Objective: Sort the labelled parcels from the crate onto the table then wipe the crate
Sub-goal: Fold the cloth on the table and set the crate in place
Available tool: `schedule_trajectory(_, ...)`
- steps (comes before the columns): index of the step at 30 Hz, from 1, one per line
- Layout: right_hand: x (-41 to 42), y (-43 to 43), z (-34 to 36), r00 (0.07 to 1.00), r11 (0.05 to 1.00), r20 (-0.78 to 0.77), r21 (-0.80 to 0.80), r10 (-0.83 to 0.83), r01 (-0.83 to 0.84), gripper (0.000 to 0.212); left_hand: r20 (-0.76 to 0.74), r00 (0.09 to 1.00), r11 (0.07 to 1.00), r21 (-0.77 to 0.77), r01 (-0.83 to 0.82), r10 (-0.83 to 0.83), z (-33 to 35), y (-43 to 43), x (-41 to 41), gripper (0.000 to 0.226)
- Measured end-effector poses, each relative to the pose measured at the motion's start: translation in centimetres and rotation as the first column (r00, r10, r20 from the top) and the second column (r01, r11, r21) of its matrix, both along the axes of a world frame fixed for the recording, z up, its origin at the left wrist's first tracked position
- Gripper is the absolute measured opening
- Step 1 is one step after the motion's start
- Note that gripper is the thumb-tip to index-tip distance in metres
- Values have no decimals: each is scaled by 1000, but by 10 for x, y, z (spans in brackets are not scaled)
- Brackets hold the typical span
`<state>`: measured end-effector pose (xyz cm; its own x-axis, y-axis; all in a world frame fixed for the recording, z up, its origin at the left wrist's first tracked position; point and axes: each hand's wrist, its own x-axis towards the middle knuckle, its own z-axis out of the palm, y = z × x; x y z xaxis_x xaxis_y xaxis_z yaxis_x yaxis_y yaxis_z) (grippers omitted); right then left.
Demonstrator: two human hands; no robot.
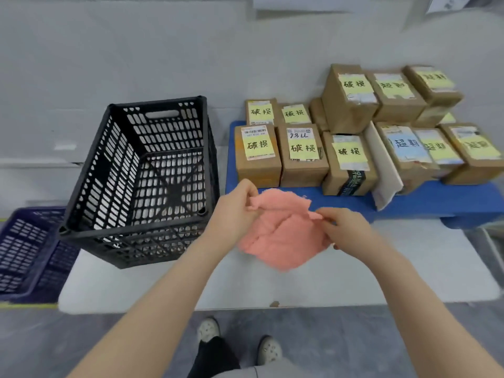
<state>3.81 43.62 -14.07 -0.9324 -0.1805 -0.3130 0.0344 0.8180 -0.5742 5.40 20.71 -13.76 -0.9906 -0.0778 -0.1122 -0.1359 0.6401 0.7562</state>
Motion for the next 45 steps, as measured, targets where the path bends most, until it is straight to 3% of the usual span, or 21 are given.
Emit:
schedule_trajectory(4,2,24,-30,994,992,97,109,56,-66,21,90,992,992,83,-92,85,-23,-4,3,17)
schedule_trajectory(10,9,56,-57,993,993,44,-23,-114,115,19,215,959,926,290,-242,183,-51,-11,22,41)
schedule_trajectory(14,24,60,-81,978,977,102,-95,-180,190,26,273,918,902,243,-356,289,-81,-11,48,50)
schedule_trajectory(17,25,60,-94,958,935,128,-219,-256,279,35,158,936,938,98,-333,315,-89,-5,50,50)
schedule_trajectory(20,11,60,-93,938,876,103,-335,-331,346,31,-5,957,955,68,-288,289,-81,-1,38,53)
schedule_trajectory(23,2,59,-83,920,803,68,-465,-386,372,28,-44,950,942,149,-300,310,-66,-2,29,44)
schedule_trajectory(27,13,59,-61,881,737,-100,-596,-463,320,29,-126,937,920,268,-285,326,-45,-9,39,33)
schedule_trajectory(31,44,66,-65,832,724,-207,-625,-515,292,30,-245,897,912,286,-295,367,-43,-1,73,29)
schedule_trajectory(35,82,76,-121,879,821,-206,-494,-429,285,37,18,883,831,329,-448,469,-107,11,113,28)
schedule_trajectory(38,105,87,-167,948,914,-71,-296,-309,275,41,239,827,763,320,-562,510,-154,14,132,26)
schedule_trajectory(42,116,94,-190,970,965,113,-129,-214,228,43,405,786,809,166,-565,466,-181,13,142,16)
schedule_trajectory(45,94,94,-194,976,974,76,-84,-202,208,27,441,765,818,108,-564,469,-181,4,121,15)
